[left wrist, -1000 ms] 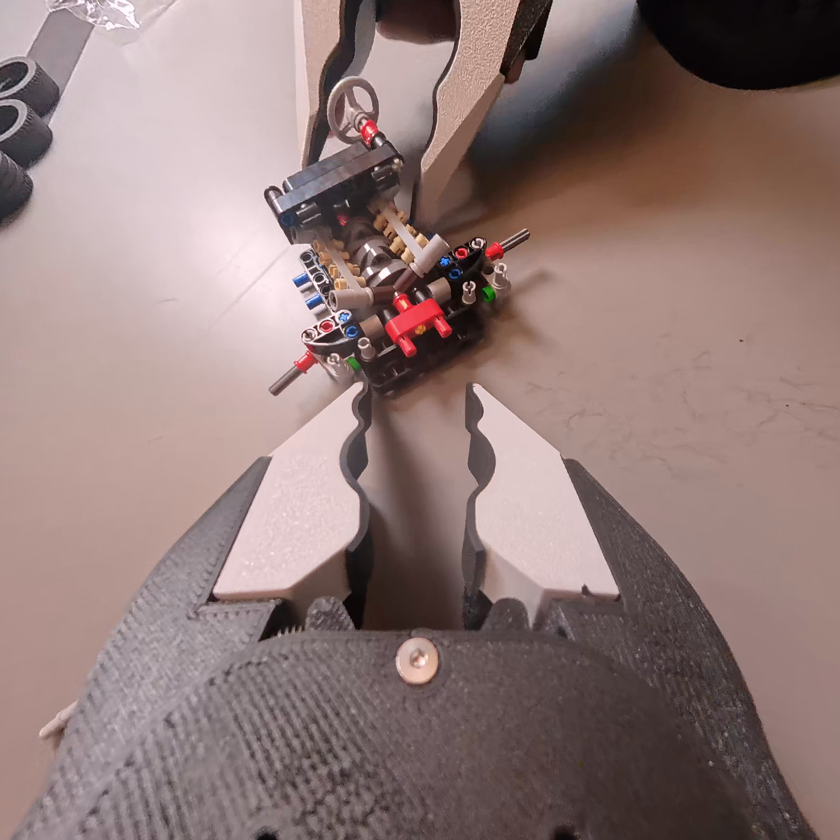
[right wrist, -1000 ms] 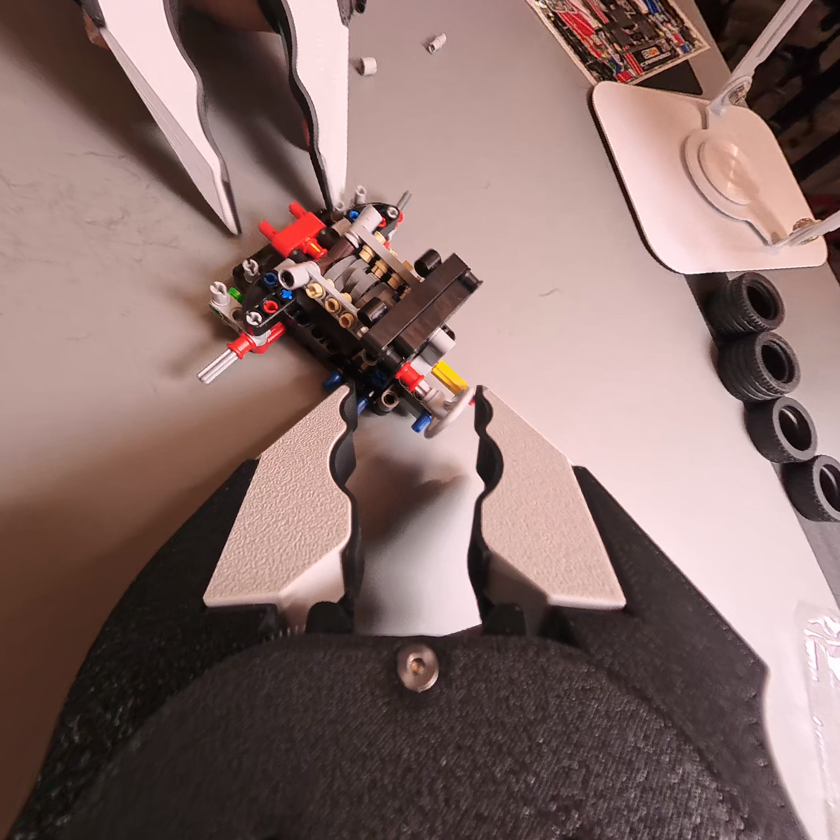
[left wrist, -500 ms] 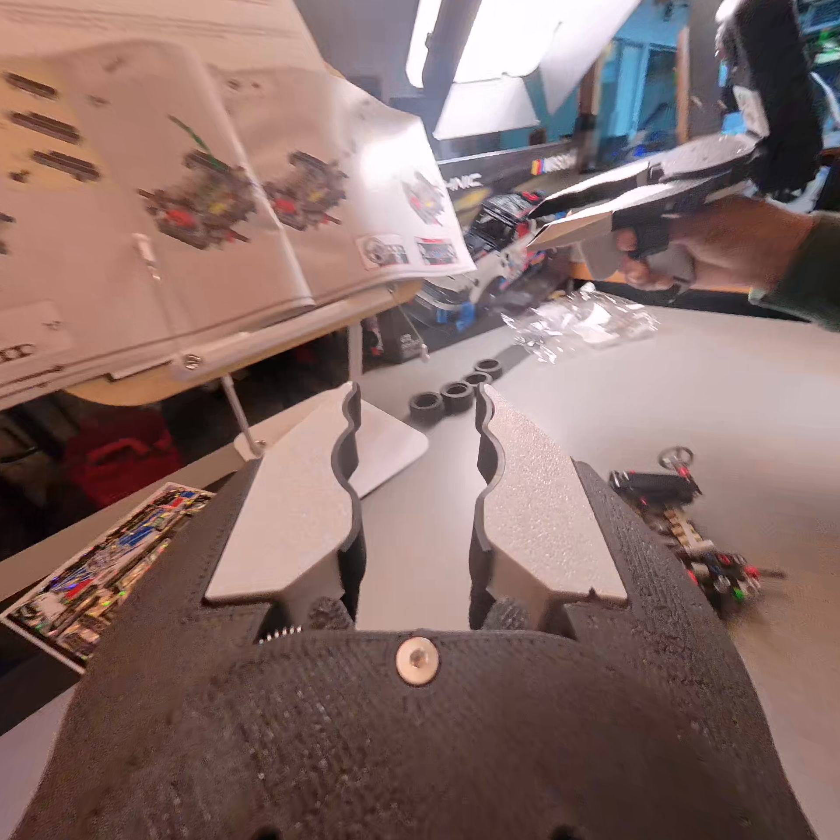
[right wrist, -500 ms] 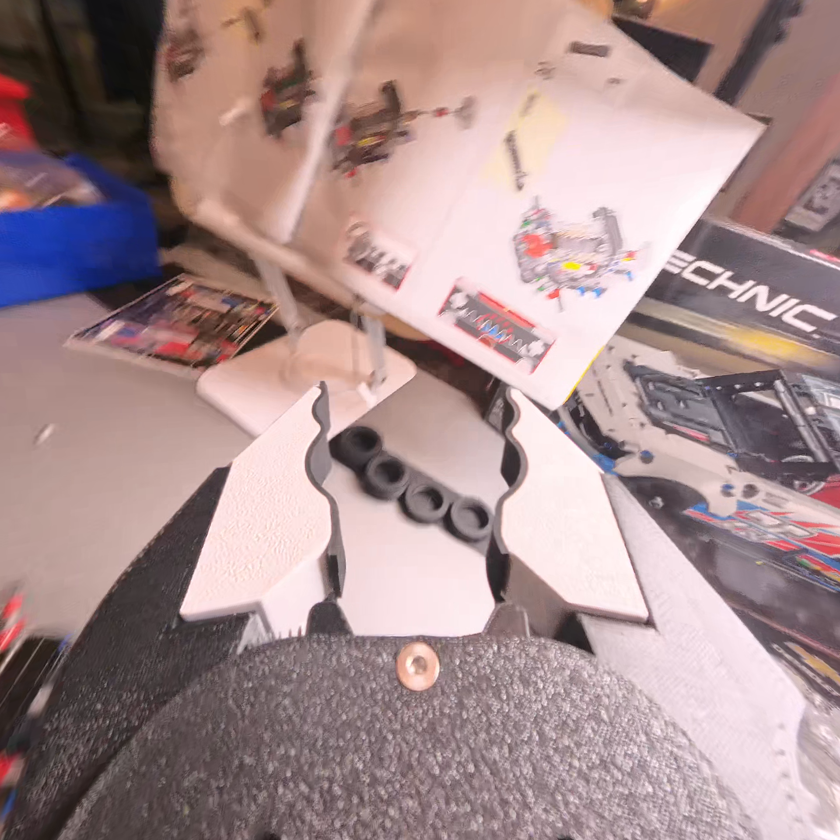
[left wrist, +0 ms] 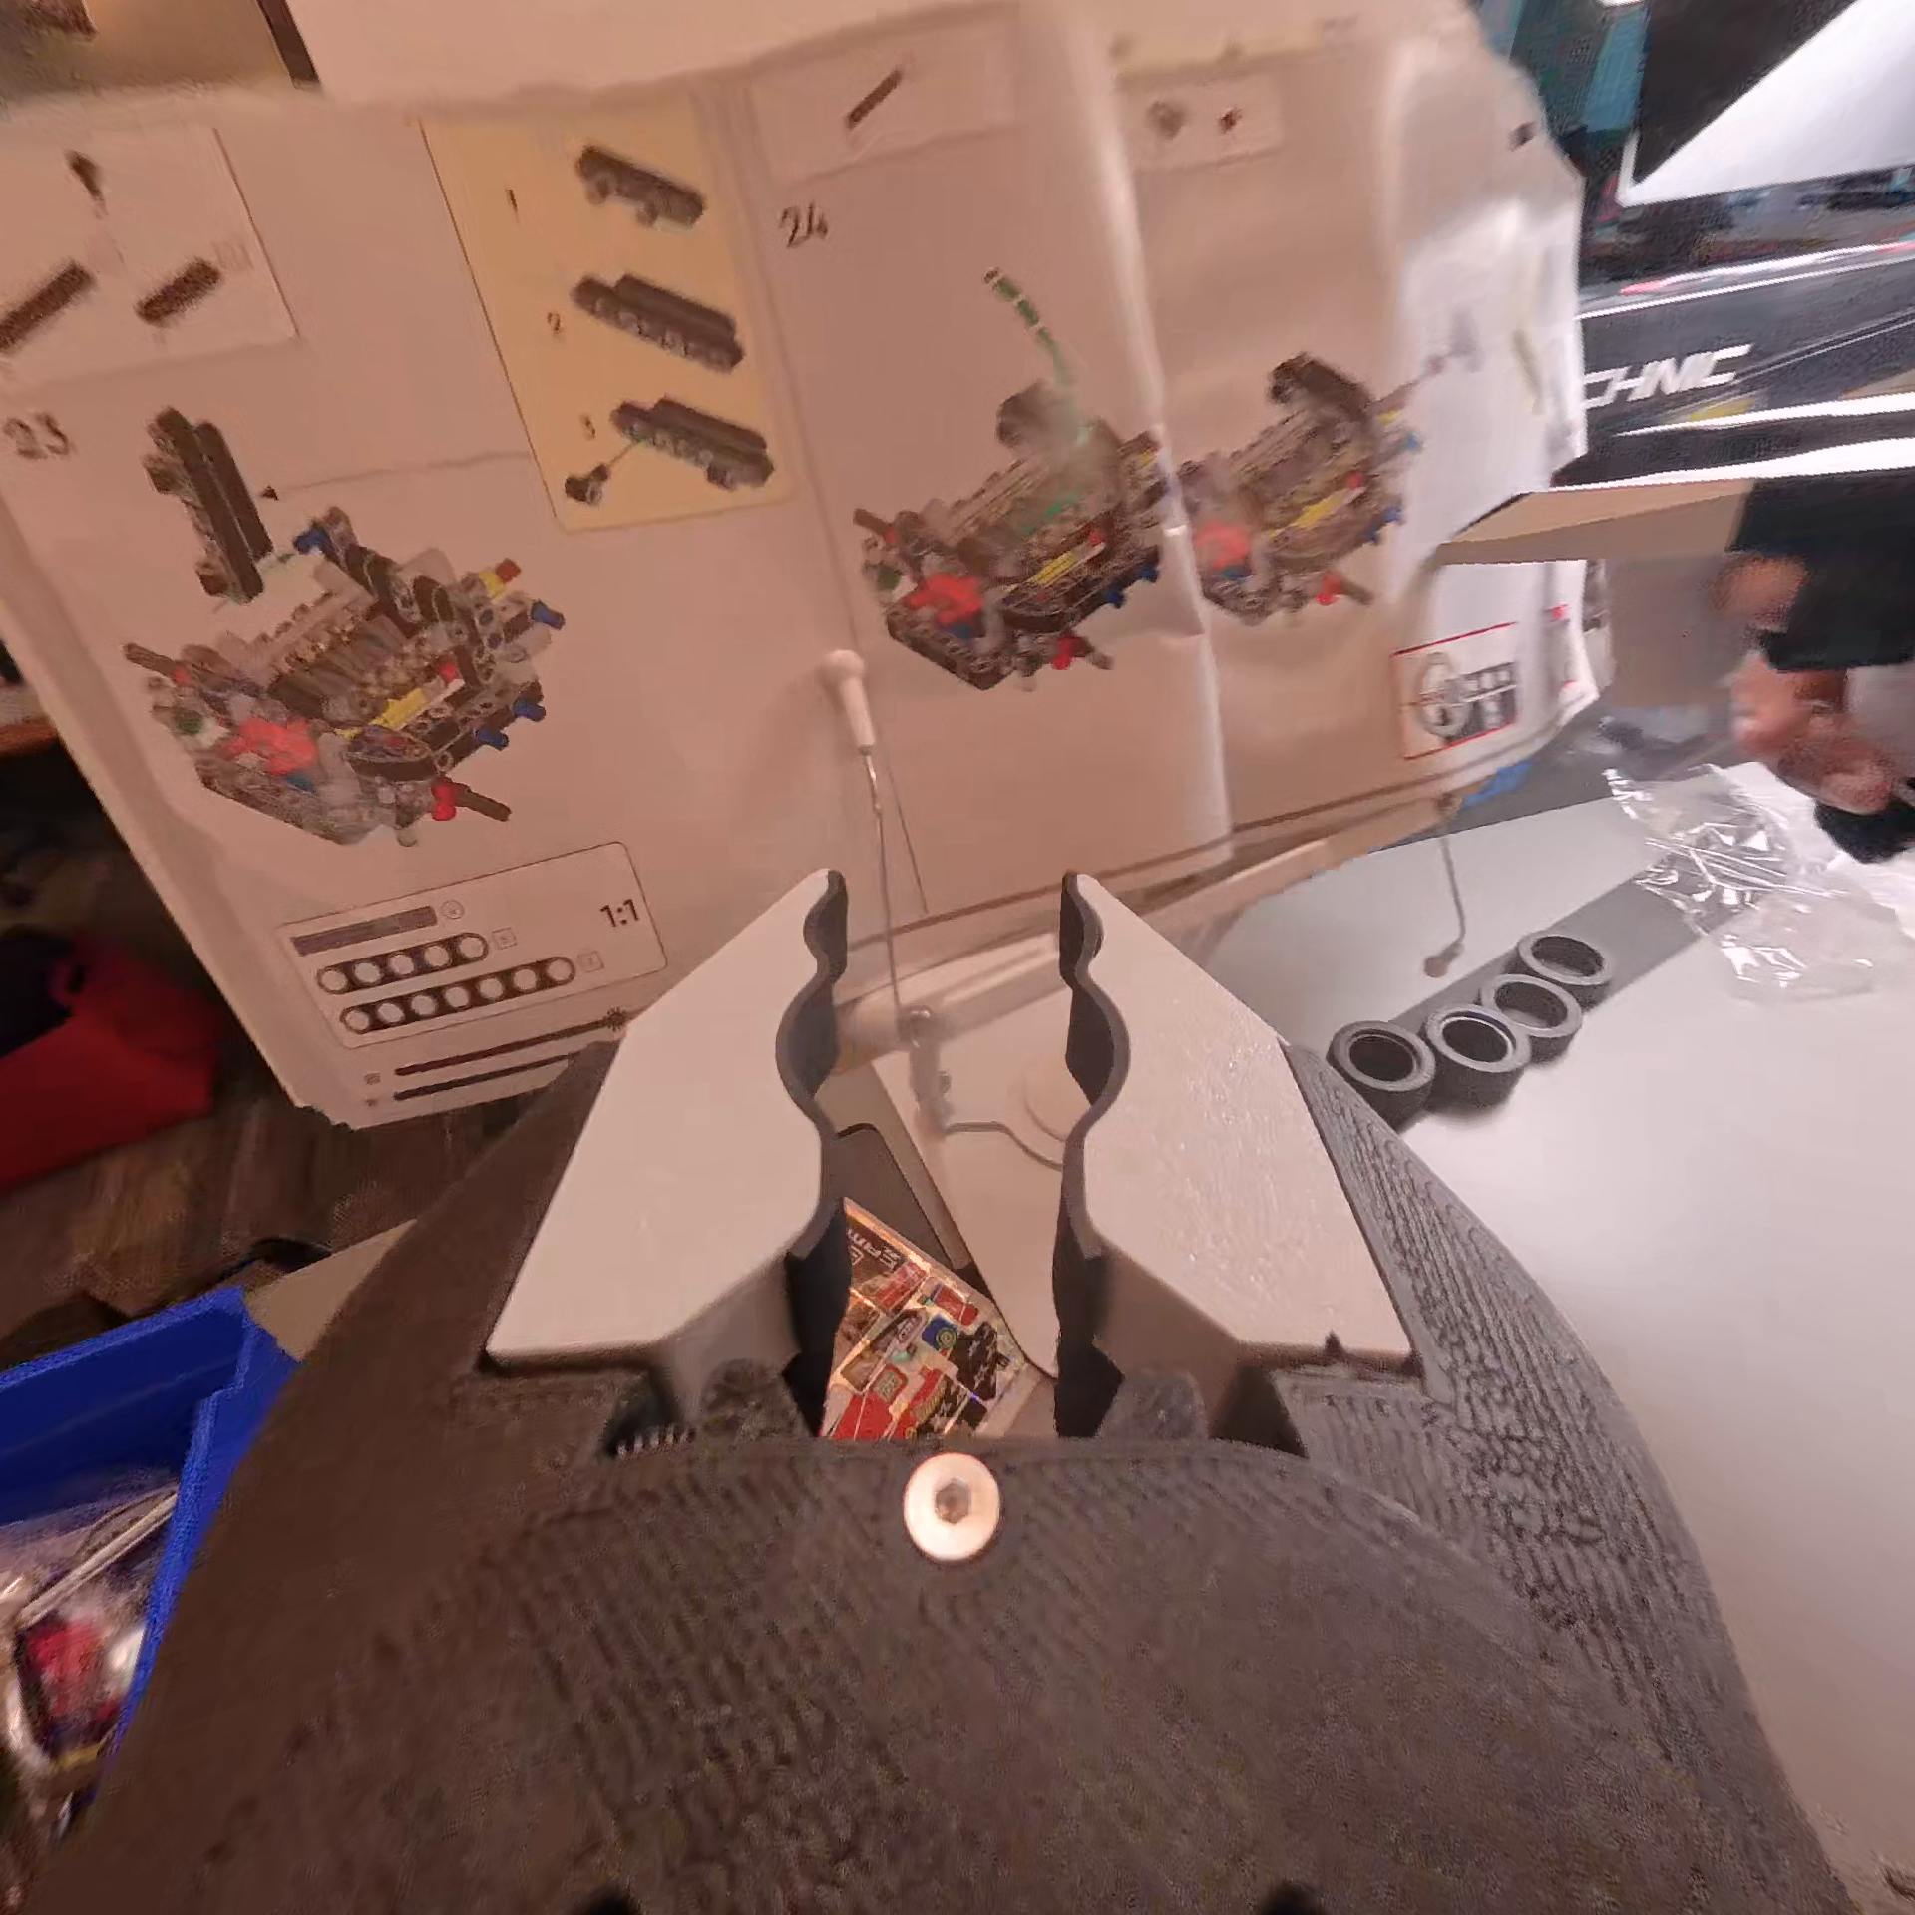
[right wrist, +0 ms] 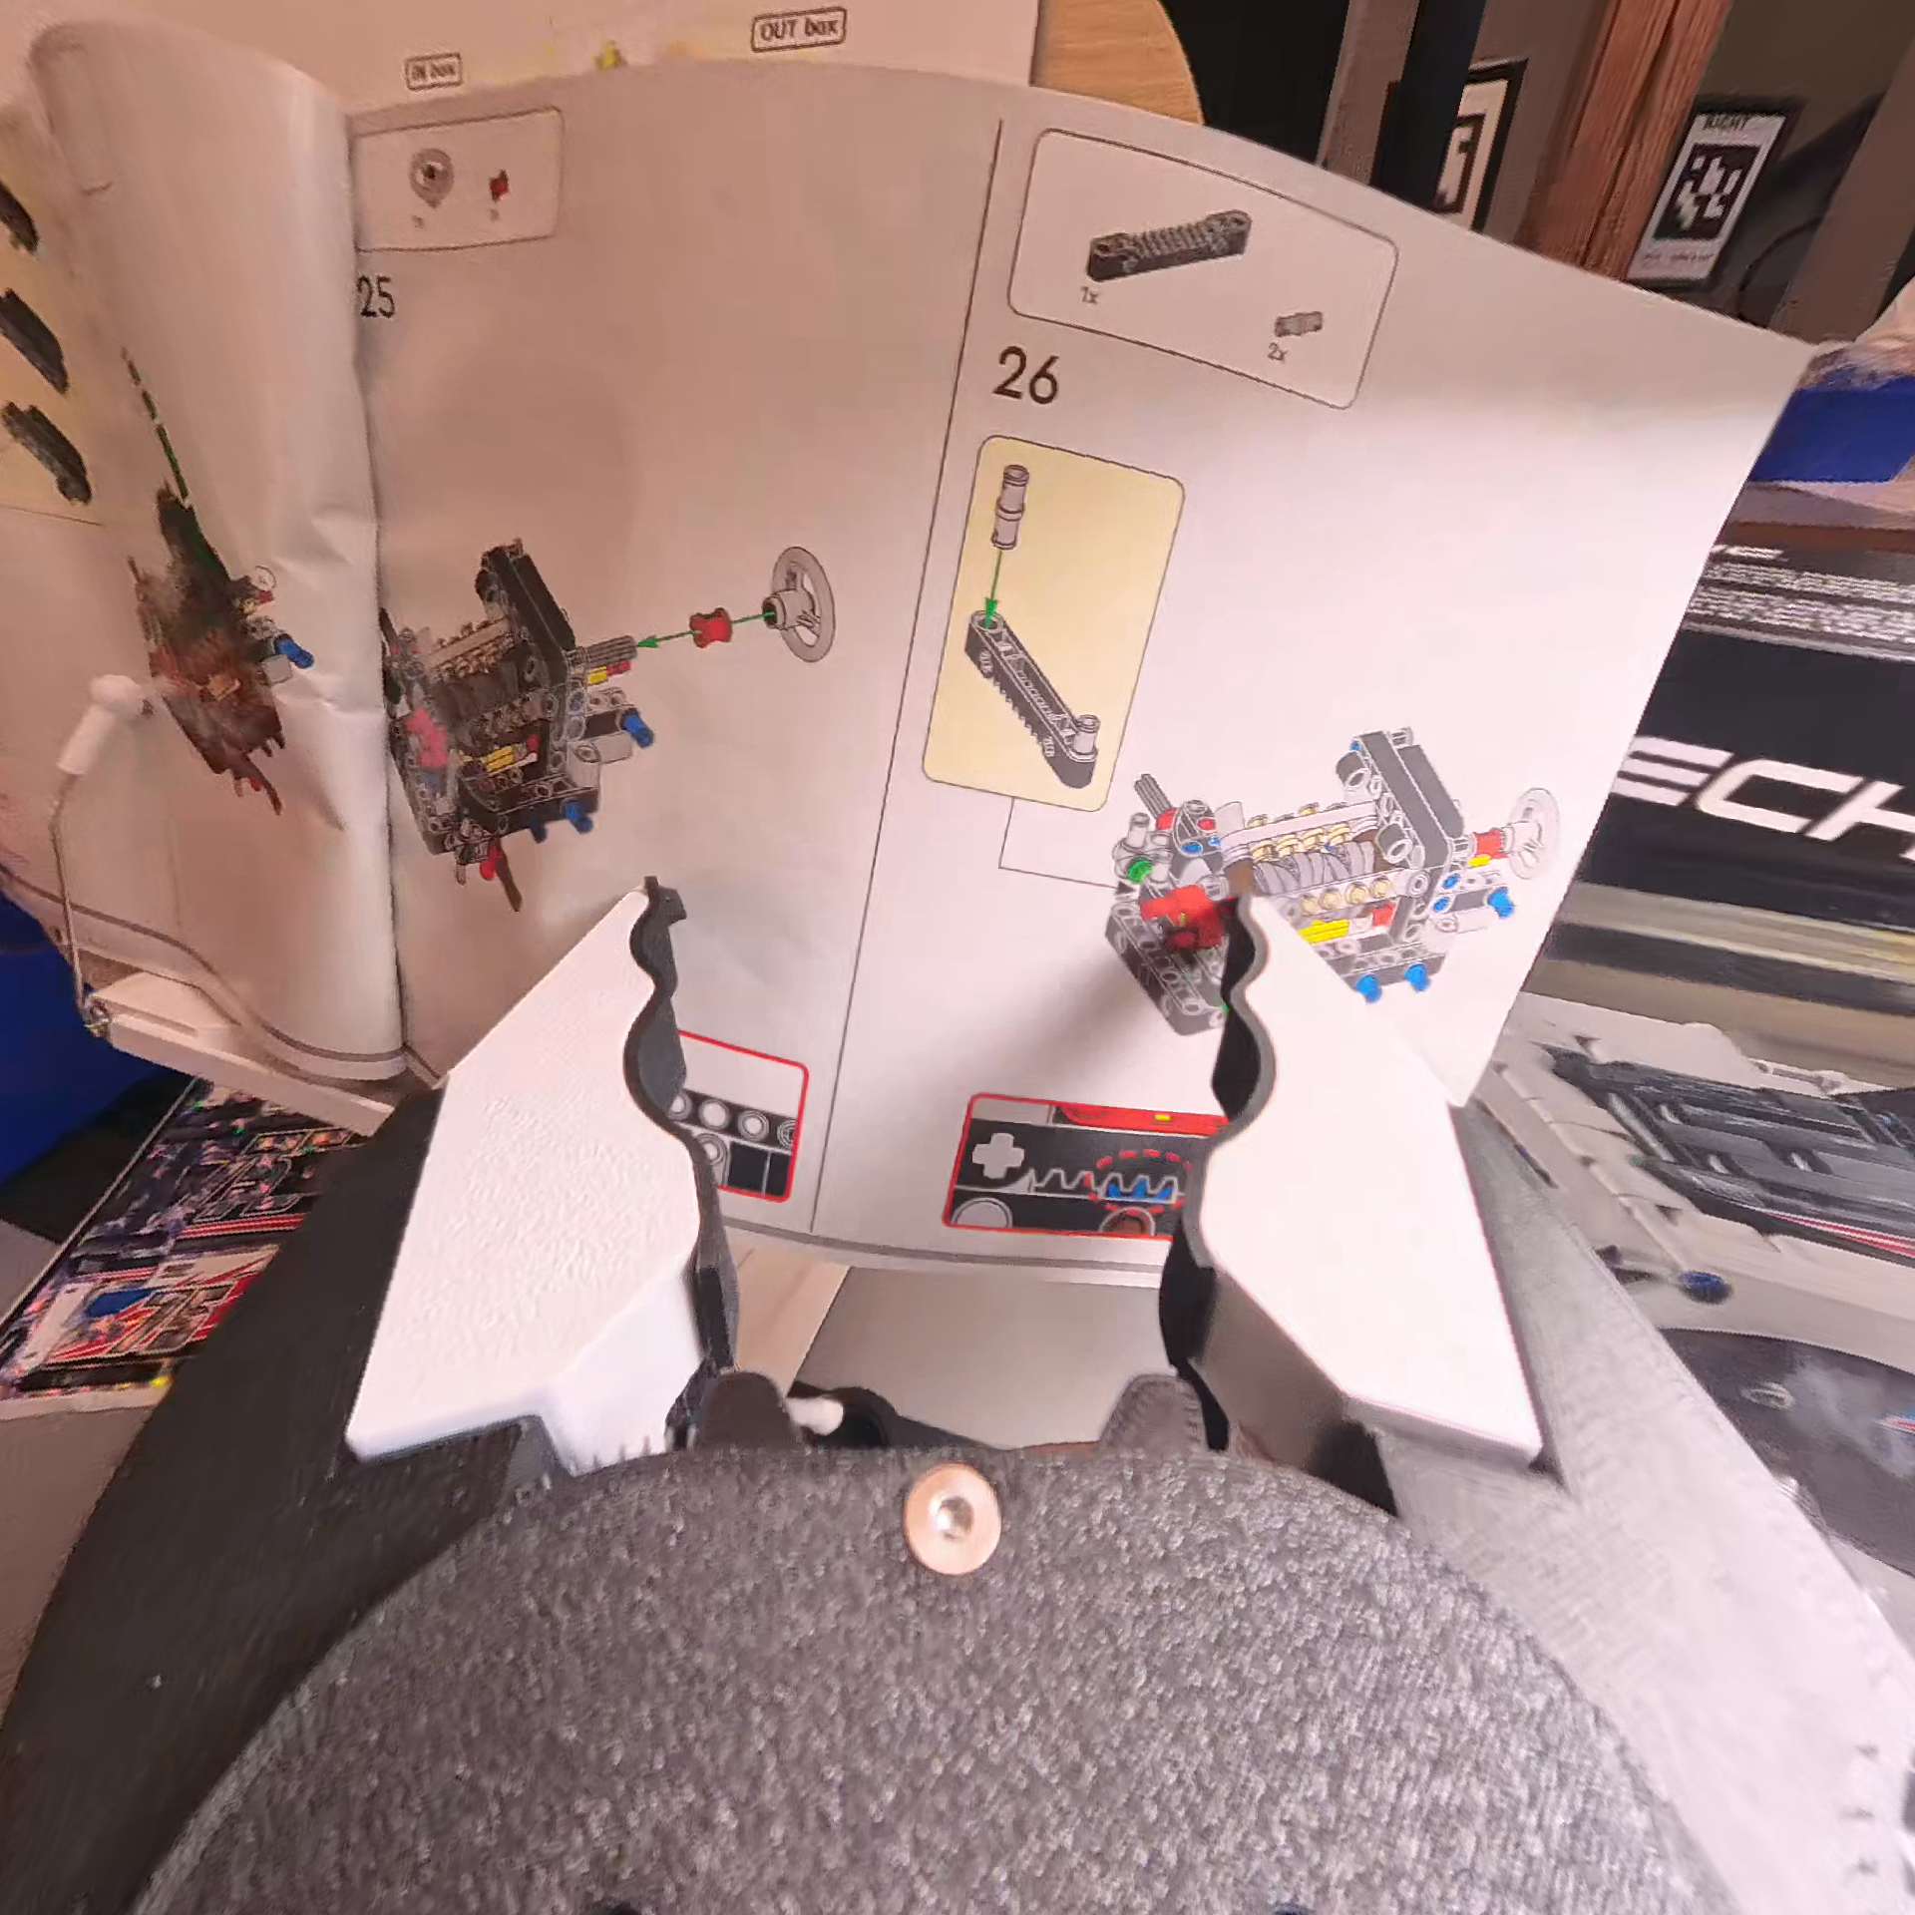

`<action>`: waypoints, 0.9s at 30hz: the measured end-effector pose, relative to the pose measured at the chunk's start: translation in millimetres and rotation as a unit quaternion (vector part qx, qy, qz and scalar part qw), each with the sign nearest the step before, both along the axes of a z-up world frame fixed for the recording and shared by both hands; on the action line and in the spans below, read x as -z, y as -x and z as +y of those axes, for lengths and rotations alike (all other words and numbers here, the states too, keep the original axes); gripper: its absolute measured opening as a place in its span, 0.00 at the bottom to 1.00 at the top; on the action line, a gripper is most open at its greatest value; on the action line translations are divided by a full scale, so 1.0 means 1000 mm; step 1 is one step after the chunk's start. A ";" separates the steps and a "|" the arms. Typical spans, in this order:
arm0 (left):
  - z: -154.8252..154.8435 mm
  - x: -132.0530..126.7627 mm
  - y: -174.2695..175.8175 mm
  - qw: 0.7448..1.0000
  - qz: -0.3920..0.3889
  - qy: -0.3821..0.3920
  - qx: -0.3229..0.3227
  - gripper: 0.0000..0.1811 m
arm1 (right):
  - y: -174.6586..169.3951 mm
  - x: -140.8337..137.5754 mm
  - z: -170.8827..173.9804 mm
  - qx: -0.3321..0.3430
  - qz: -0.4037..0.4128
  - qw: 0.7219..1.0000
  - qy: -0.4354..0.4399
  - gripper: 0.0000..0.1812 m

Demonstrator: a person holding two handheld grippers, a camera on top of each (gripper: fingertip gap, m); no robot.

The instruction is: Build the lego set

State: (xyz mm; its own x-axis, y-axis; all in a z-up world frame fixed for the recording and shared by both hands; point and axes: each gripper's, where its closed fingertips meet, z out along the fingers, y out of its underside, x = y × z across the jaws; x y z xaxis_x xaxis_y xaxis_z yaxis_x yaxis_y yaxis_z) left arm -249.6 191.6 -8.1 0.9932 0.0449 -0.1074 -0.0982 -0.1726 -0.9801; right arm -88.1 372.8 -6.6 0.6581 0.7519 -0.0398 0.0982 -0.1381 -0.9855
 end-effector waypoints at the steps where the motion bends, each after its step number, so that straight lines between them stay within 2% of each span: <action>1: 0.011 0.005 0.005 1.000 -0.009 0.010 0.001 0.23 | 0.001 -0.001 -0.001 0.002 0.001 1.000 -0.003 0.57; 5: 0.041 0.023 0.019 0.999 -0.014 0.033 -0.009 0.21 | 0.003 -0.002 -0.005 0.011 0.000 1.000 -0.008 0.52; 10: 0.047 0.033 0.025 0.999 0.004 0.030 -0.025 0.01 | 0.008 -0.008 -0.022 0.014 -0.036 0.997 -0.066 0.26; 14: 0.043 0.035 0.030 0.999 -0.031 0.019 -0.019 0.00 | 0.015 -0.014 -0.036 0.026 -0.083 0.986 -0.139 0.12; 16: 0.041 0.035 0.033 0.998 -0.053 0.013 -0.018 0.00 | 0.022 -0.017 -0.048 0.018 -0.101 0.979 -0.176 0.11; 20: 0.035 0.038 0.040 0.995 -0.093 -0.004 -0.022 0.01 | 0.035 -0.012 -0.083 -0.041 -0.120 0.970 -0.207 0.14; 23: 0.032 0.041 0.043 0.991 -0.135 -0.013 -0.014 0.02 | 0.036 -0.002 -0.113 -0.098 -0.120 0.965 -0.212 0.14; 25: 0.030 0.042 0.044 0.986 -0.165 -0.012 -0.015 0.03 | 0.033 0.004 -0.122 -0.109 -0.122 0.963 -0.213 0.14; 27: 0.023 0.040 0.052 0.984 -0.168 -0.019 -0.051 0.08 | 0.032 0.012 -0.126 -0.112 -0.130 0.965 -0.201 0.14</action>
State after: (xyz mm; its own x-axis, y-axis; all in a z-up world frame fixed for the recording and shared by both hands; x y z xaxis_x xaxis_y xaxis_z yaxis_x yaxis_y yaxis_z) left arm -301.5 215.1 -48.5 0.9625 0.1448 0.2293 0.2480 -0.1273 -0.9604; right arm -120.3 246.8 -18.2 0.4269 0.7963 0.4286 0.3314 0.3032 -0.8934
